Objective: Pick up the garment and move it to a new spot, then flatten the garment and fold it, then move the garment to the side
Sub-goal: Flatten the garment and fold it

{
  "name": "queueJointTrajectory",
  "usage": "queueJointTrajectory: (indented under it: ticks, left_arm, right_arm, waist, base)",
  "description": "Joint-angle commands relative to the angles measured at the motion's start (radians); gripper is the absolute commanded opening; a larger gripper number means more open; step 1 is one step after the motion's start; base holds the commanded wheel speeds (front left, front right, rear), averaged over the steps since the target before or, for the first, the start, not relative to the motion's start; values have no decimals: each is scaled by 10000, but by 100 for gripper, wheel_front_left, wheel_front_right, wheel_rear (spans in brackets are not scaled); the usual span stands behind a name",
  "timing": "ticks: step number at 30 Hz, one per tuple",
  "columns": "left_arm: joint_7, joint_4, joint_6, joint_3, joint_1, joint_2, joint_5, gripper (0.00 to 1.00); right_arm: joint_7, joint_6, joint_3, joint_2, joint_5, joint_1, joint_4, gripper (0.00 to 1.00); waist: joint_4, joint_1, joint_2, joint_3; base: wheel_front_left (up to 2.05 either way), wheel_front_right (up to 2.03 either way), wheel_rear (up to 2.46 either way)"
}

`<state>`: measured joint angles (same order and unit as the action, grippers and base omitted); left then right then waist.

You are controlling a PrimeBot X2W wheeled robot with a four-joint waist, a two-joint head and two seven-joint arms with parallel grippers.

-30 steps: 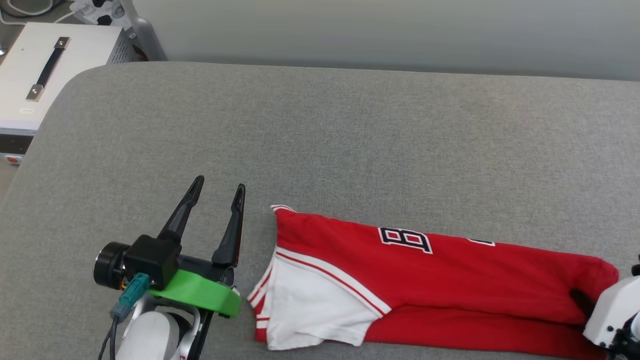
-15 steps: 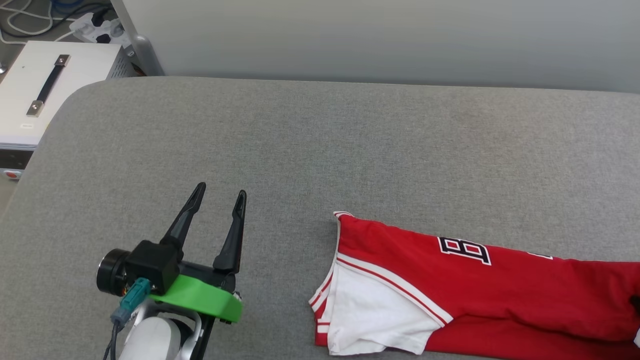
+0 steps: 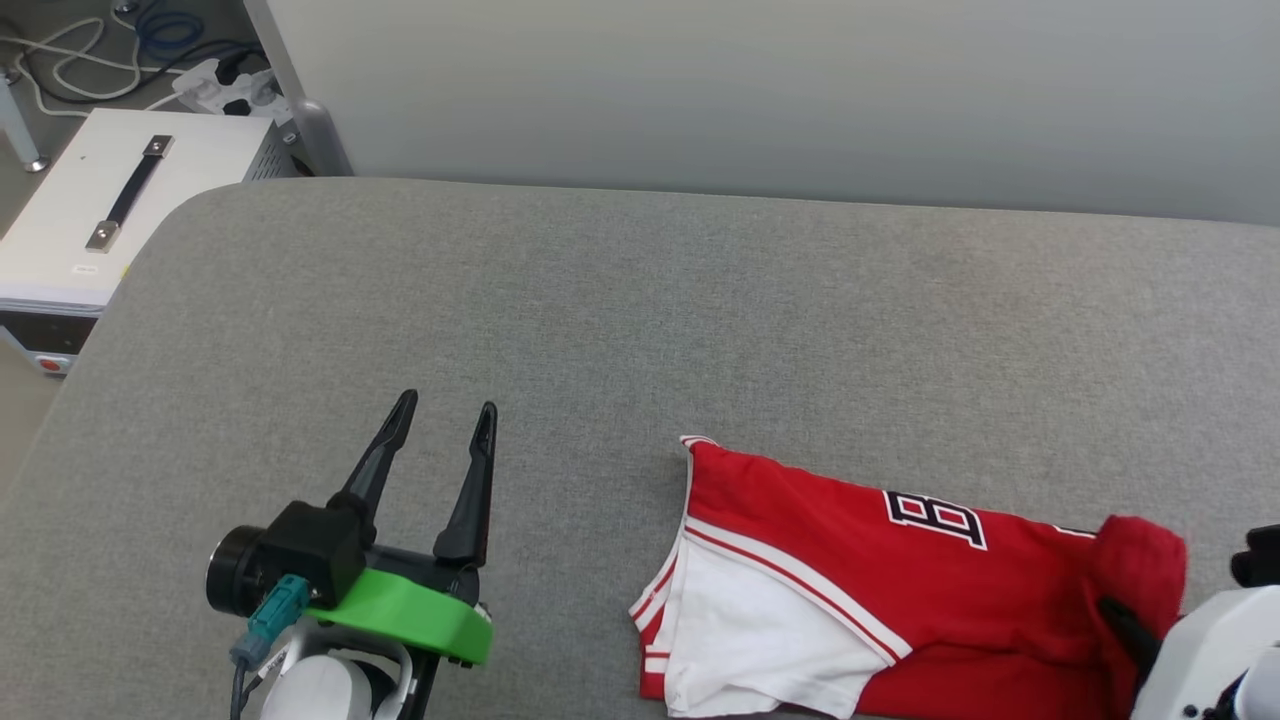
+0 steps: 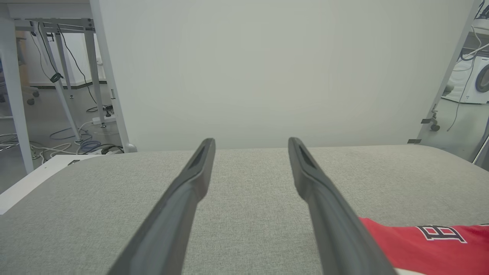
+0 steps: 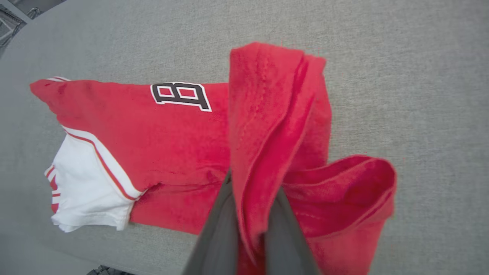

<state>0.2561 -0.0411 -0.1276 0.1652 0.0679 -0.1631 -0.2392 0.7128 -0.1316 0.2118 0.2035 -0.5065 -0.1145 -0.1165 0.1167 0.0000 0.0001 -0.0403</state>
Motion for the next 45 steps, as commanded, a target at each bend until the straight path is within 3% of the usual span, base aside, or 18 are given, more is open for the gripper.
queueJointTrajectory:
  ticks: [1, 6, 12, 18, 33, 34, 35, 40, 45]
  left_arm:
    - [57, -7, -30, 4, -180, 41, -117, 100]
    - [57, -36, -30, 0, -279, 65, -140, 100]
    - [57, -42, -30, -24, -286, 38, -186, 100]
    - [57, -60, -31, 54, -210, 26, -211, 100]
    - [57, -166, -31, 156, -21, 27, -237, 100]
    - [57, -180, -31, 160, -15, 25, -238, 100]
    - [57, -199, -31, 166, -10, 22, -238, 100]
    - [57, -399, -31, 176, -77, -32, -314, 100]
    - [57, -500, -31, 150, -119, -57, -322, 100]
  right_arm:
    - [109, 9, -145, -216, -54, -171, -232, 0]
    - [319, 9, -799, -1092, -191, -240, -826, 0]
    - [25, 9, -1701, -1506, -736, 188, -694, 0]
    - [-1309, 9, -2778, -1529, -1809, 970, 251, 0]
    - [-3408, 9, -4147, -1532, -1836, 2634, 3594, 0]
    - [-3496, 9, -4239, -1532, -1866, 2716, 3763, 31]
    - [-3607, 9, -4372, -1532, -1893, 2818, 3942, 100]
    - [-3845, 9, -5339, -1532, -1639, 3100, 4215, 100]
    - [-3686, 9, -6179, -1533, -2365, 2953, 3540, 100]
  waist:
    - [67, 0, -1, 64]
    - [216, 0, -1, 168]
    - [382, 0, -1, 187]
    - [610, 0, -1, 101]
    - [1107, 0, -1, -322]
    - [1115, 0, -1, -320]
    - [1123, 0, -1, -309]
    - [1066, 0, -1, -178]
    - [916, 0, -1, 27]
  base:
    - [0, 0, 0]
    - [0, 0, 0]
    - [0, 0, 0]
    - [0, 0, 0]
    - [0, 0, 0]
    - [0, 0, 0]
    - [0, 0, 0]
    - [0, 0, 0]
    - [0, 0, 0]
